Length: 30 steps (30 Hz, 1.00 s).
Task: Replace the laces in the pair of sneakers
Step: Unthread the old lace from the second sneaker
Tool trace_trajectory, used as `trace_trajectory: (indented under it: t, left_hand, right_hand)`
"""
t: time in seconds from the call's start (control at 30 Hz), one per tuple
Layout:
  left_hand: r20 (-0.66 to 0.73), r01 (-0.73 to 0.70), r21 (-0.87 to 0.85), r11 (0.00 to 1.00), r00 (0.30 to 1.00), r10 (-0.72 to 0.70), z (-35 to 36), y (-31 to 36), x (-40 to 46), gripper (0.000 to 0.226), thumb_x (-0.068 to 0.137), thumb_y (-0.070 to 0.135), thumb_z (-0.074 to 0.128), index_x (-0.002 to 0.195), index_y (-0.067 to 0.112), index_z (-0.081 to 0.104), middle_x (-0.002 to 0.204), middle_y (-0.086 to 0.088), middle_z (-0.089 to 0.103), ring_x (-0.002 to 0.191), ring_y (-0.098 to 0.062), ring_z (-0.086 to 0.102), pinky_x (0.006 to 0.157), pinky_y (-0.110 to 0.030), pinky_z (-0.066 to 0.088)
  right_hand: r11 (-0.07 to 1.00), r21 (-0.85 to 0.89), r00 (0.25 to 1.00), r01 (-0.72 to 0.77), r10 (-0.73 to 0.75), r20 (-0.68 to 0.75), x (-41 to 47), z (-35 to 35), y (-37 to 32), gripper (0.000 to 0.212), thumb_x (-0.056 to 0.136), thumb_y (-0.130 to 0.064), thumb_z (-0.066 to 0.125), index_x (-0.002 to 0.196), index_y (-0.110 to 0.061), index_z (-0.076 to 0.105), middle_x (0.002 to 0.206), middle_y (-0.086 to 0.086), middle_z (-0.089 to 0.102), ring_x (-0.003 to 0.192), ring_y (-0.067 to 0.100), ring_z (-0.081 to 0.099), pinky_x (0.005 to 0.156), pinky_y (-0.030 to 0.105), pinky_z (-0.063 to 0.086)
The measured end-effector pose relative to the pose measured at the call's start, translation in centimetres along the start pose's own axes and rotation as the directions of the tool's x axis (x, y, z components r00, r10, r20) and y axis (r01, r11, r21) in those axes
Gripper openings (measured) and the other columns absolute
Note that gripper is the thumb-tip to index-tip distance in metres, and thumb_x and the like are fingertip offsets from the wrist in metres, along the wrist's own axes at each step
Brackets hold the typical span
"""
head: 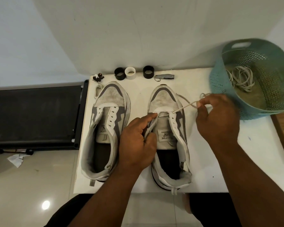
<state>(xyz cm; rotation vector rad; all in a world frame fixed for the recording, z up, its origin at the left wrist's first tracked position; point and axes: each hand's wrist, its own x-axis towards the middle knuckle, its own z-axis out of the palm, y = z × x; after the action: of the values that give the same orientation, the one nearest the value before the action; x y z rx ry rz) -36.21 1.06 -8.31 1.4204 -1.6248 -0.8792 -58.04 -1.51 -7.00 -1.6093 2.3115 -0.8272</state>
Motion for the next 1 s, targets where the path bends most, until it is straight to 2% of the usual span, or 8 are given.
trace_trajectory:
  t: [0.1, 0.17, 0.37, 0.43, 0.6, 0.7, 0.83, 1.0]
  left_hand:
    - [0.005, 0.003, -0.002, 1.0, 1.0, -0.003, 0.0, 0.1, 0.0, 0.056, 0.08, 0.023, 0.048, 0.131, 0.018, 0.07, 0.108, 0.008, 0.073, 0.103, -0.008, 0.066, 0.092, -0.037, 0.057]
    - [0.01, 0.005, 0.007, 1.0, 1.0, -0.005, 0.0, 0.1, 0.0, 0.056, 0.08, 0.023, 0.048, 0.131, 0.018, 0.07, 0.108, 0.008, 0.073, 0.103, -0.008, 0.066, 0.092, -0.036, 0.057]
    - [0.009, 0.005, 0.012, 1.0, 1.0, -0.005, -0.1, 0.4, 0.1, 0.055, 0.08, 0.025, 0.048, 0.13, 0.018, 0.071, 0.107, 0.008, 0.073, 0.1, -0.007, 0.067, 0.089, -0.031, 0.057]
    - [0.006, 0.007, 0.012, 1.0, 1.0, -0.007, 0.0, 0.4, 0.1, 0.056, 0.079, 0.025, 0.048, 0.13, 0.018, 0.071, 0.106, 0.008, 0.073, 0.098, -0.007, 0.067, 0.089, -0.031, 0.057]
    - [0.006, 0.003, 0.008, 1.0, 1.0, -0.003, -0.1, 0.3, 0.1, 0.056, 0.079, 0.025, 0.048, 0.129, 0.016, 0.071, 0.108, 0.008, 0.073, 0.101, -0.008, 0.067, 0.091, -0.034, 0.057]
    - [0.009, 0.003, 0.012, 1.0, 1.0, -0.004, -0.1, 0.3, 0.1, 0.056, 0.079, 0.027, 0.048, 0.13, 0.016, 0.07, 0.11, 0.007, 0.073, 0.103, -0.009, 0.067, 0.092, -0.035, 0.057]
    - [0.007, 0.013, 0.018, 1.0, 1.0, -0.013, 0.0, 0.5, 0.2, 0.058, 0.078, 0.029, 0.048, 0.13, 0.016, 0.07, 0.117, 0.009, 0.072, 0.111, -0.005, 0.065, 0.098, -0.031, 0.054]
    - [0.005, 0.027, 0.012, 1.0, 1.0, -0.027, 0.0, 0.7, 0.1, 0.058, 0.078, 0.03, 0.049, 0.131, 0.017, 0.07, 0.115, 0.01, 0.072, 0.107, -0.006, 0.067, 0.096, -0.033, 0.056]
  right_hand:
    - [0.994, 0.028, 0.989, 0.104, -0.106, 0.105, -0.2, 0.4, -0.3, 0.036, 0.095, -0.025, 0.065, 0.131, -0.02, 0.065, 0.137, 0.005, 0.059, 0.126, 0.026, 0.054, 0.107, 0.044, 0.044]
    - [0.974, 0.111, 0.958, 0.2, -0.218, 0.189, -0.7, 1.1, -0.9, 0.036, 0.095, -0.025, 0.064, 0.131, -0.027, 0.066, 0.143, 0.002, 0.054, 0.133, 0.023, 0.049, 0.109, 0.051, 0.042]
    - [0.98, 0.093, 0.978, 0.176, -0.184, 0.097, -0.3, 1.4, 0.2, 0.013, 0.094, -0.021, 0.065, 0.1, -0.017, 0.076, 0.12, 0.005, 0.066, 0.114, 0.024, 0.06, 0.098, 0.033, 0.044]
    - [0.992, 0.053, 0.989, 0.116, -0.12, 0.081, 0.1, 1.0, 0.6, 0.016, 0.096, -0.022, 0.064, 0.105, -0.016, 0.075, 0.121, 0.006, 0.065, 0.114, 0.025, 0.06, 0.096, 0.027, 0.039]
    - [0.976, 0.122, 0.955, 0.181, -0.204, 0.217, -0.6, 1.8, -0.3, 0.03, 0.097, -0.021, 0.064, 0.126, -0.028, 0.07, 0.136, 0.003, 0.058, 0.127, 0.024, 0.053, 0.106, 0.036, 0.043]
    - [0.964, 0.188, 0.955, 0.186, -0.222, 0.197, -0.6, 1.9, -0.3, 0.022, 0.096, -0.016, 0.065, 0.112, -0.025, 0.076, 0.125, 0.002, 0.063, 0.12, 0.018, 0.057, 0.102, 0.023, 0.038]
    - [0.968, 0.19, 0.954, 0.166, -0.206, 0.216, -0.6, 1.5, -0.7, 0.02, 0.096, -0.016, 0.063, 0.109, -0.027, 0.074, 0.107, -0.005, 0.056, 0.106, 0.012, 0.054, 0.092, 0.025, 0.042]
    - [0.967, 0.245, 0.949, 0.076, -0.145, 0.279, -1.2, 1.8, -1.6, 0.018, 0.101, -0.025, 0.056, 0.111, -0.03, 0.07, 0.066, -0.021, 0.055, 0.062, -0.002, 0.057, 0.064, 0.014, 0.039]
